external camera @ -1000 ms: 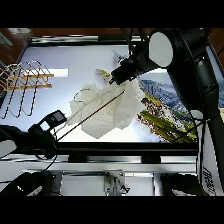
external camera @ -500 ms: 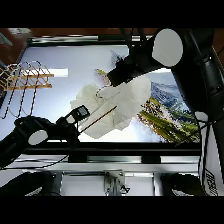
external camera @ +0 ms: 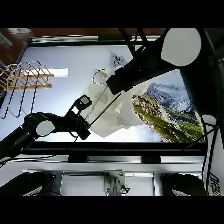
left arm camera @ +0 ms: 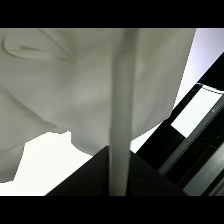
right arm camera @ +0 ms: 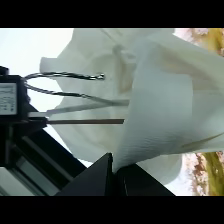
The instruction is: Fold the shirts.
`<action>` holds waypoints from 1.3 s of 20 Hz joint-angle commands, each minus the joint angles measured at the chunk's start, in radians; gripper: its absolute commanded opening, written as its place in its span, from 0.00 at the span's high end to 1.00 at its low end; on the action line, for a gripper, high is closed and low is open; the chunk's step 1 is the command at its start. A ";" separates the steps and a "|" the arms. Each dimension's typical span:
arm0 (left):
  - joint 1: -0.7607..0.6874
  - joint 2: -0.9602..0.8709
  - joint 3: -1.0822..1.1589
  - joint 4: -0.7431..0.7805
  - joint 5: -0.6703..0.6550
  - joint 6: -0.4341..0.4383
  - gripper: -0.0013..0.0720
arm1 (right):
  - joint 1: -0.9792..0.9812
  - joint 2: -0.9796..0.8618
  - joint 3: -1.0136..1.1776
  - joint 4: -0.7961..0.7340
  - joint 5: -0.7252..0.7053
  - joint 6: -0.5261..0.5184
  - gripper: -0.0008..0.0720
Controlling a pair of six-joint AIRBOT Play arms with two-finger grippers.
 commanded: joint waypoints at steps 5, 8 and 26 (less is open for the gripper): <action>-0.008 -0.043 0.009 -0.040 0.022 0.009 0.92 | 0.110 -0.014 -0.029 -0.038 0.014 0.050 0.89; 0.037 -0.027 0.027 -0.040 0.016 0.010 0.92 | 0.105 -0.011 -0.032 -0.167 0.066 0.067 0.69; 0.077 -0.002 0.034 0.067 -0.184 0.126 0.92 | -0.581 -0.037 -0.032 0.295 0.024 -1.066 0.27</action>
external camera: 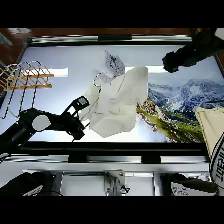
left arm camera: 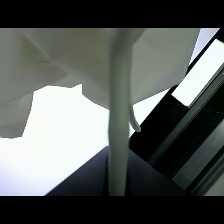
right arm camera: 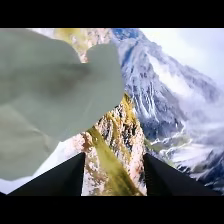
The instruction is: Fold the shirts.
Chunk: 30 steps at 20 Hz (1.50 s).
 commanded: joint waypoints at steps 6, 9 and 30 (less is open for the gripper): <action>0.002 0.000 0.125 0.207 -0.025 0.035 0.92 | 0.062 -0.105 -0.002 0.237 -0.020 -0.783 0.13; 0.002 0.000 0.161 0.209 -0.031 0.042 0.92 | 0.076 -0.144 -0.001 0.216 -0.065 -0.832 0.13; 0.053 0.003 0.162 0.217 -0.081 0.081 0.92 | 0.080 -0.168 -0.001 0.036 -0.248 -0.939 0.13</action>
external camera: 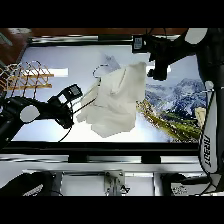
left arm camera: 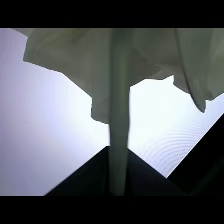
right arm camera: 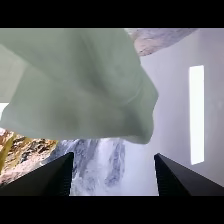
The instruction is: Fold the shirts.
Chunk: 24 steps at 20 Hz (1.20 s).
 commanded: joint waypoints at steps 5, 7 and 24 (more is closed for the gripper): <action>-0.009 0.002 0.001 0.000 0.008 0.018 0.92 | 0.005 -0.052 0.000 0.016 -0.104 -0.059 0.13; -0.009 0.002 0.001 0.000 0.008 0.019 0.92 | 0.023 -0.073 0.000 0.018 -0.061 -0.077 0.13; 0.216 -0.027 0.063 0.172 0.327 0.046 0.11 | 0.058 -0.056 0.000 0.015 0.153 0.027 0.89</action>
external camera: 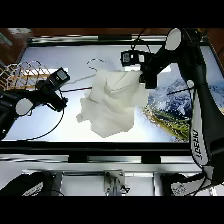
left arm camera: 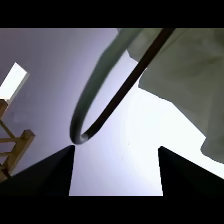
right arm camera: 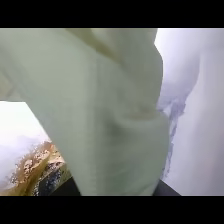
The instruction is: Fold the shirts.
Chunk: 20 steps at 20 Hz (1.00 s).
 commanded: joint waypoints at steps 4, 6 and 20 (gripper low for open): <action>0.157 0.011 0.128 0.033 0.034 -0.062 0.02 | 0.001 0.068 0.001 -0.003 0.031 0.091 0.89; 0.223 0.025 0.174 0.033 0.008 -0.187 0.03 | 0.001 0.101 0.001 -0.003 0.045 0.179 0.89; 0.281 -0.161 -0.132 -0.962 -0.033 -0.272 0.13 | 0.002 0.307 0.001 0.018 0.136 0.361 0.89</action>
